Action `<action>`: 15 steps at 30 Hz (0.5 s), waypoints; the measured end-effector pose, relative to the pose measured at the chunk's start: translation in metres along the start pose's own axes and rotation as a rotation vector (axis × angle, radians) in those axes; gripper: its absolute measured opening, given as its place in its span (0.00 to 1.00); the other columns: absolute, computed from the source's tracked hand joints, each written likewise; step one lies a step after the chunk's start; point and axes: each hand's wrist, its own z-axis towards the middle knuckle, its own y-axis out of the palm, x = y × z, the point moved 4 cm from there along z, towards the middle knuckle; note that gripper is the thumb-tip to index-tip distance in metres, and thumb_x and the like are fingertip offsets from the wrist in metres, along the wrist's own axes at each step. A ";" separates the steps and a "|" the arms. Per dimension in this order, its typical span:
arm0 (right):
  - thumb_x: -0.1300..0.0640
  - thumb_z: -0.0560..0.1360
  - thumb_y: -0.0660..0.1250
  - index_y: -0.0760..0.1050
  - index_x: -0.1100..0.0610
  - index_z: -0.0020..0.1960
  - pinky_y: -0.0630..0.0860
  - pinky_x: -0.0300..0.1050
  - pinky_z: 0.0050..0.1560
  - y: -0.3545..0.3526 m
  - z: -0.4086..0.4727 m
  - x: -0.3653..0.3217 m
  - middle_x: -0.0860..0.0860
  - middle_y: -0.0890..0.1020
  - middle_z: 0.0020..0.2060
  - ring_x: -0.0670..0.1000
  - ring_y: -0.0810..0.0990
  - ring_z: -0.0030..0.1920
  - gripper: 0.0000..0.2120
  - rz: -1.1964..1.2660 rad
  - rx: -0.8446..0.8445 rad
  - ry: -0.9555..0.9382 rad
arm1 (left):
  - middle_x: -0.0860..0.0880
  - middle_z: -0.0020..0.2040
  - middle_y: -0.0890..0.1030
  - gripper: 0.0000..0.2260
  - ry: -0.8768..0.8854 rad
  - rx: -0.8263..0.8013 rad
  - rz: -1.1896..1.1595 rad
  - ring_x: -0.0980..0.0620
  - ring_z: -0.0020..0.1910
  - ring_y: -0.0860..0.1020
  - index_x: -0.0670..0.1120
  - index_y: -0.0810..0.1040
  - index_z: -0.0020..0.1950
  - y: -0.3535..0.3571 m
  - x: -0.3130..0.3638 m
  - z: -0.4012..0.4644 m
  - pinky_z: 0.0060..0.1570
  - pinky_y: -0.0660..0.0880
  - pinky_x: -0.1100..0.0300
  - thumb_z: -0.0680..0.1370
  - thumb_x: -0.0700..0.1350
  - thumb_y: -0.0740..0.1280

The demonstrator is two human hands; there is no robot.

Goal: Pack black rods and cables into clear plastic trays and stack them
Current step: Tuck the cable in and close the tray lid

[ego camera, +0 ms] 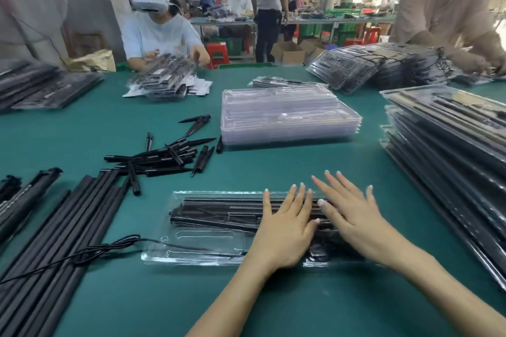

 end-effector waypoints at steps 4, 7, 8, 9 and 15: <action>0.40 0.80 0.39 0.30 0.37 0.73 0.32 0.65 0.71 0.035 0.013 -0.001 0.40 0.36 0.75 0.42 0.31 0.74 0.25 -0.269 -0.135 0.022 | 0.48 0.79 0.52 0.30 -0.085 0.124 -0.781 0.55 0.77 0.47 0.47 0.52 0.78 -0.018 -0.014 -0.002 0.75 0.38 0.53 0.78 0.36 0.60; 0.39 0.80 0.38 0.32 0.40 0.75 0.33 0.68 0.70 0.042 0.016 0.003 0.42 0.36 0.76 0.45 0.32 0.75 0.27 -0.384 -0.129 0.043 | 0.45 0.72 0.66 0.29 -0.347 0.450 -1.618 0.51 0.74 0.61 0.45 0.67 0.68 -0.038 -0.043 -0.020 0.69 0.61 0.59 0.72 0.22 0.54; 0.39 0.80 0.38 0.33 0.39 0.75 0.34 0.68 0.70 0.043 0.016 0.003 0.43 0.36 0.76 0.46 0.32 0.75 0.26 -0.394 -0.138 0.044 | 0.46 0.70 0.68 0.27 -0.390 0.536 -1.603 0.51 0.73 0.63 0.47 0.69 0.65 -0.042 -0.054 -0.025 0.68 0.62 0.59 0.73 0.23 0.53; 0.39 0.80 0.38 0.33 0.39 0.75 0.34 0.69 0.70 0.043 0.017 0.003 0.43 0.36 0.76 0.46 0.32 0.75 0.26 -0.401 -0.149 0.043 | 0.50 0.69 0.69 0.25 -0.398 0.587 -1.419 0.52 0.73 0.63 0.50 0.70 0.64 -0.048 -0.065 -0.029 0.69 0.61 0.60 0.75 0.25 0.54; 0.40 0.80 0.37 0.30 0.41 0.74 0.33 0.72 0.67 0.042 0.015 0.001 0.43 0.34 0.76 0.45 0.31 0.74 0.26 -0.423 -0.168 0.057 | 0.59 0.77 0.55 0.21 -0.107 0.402 -0.230 0.62 0.75 0.42 0.53 0.55 0.77 -0.055 -0.087 -0.038 0.75 0.36 0.53 0.84 0.46 0.52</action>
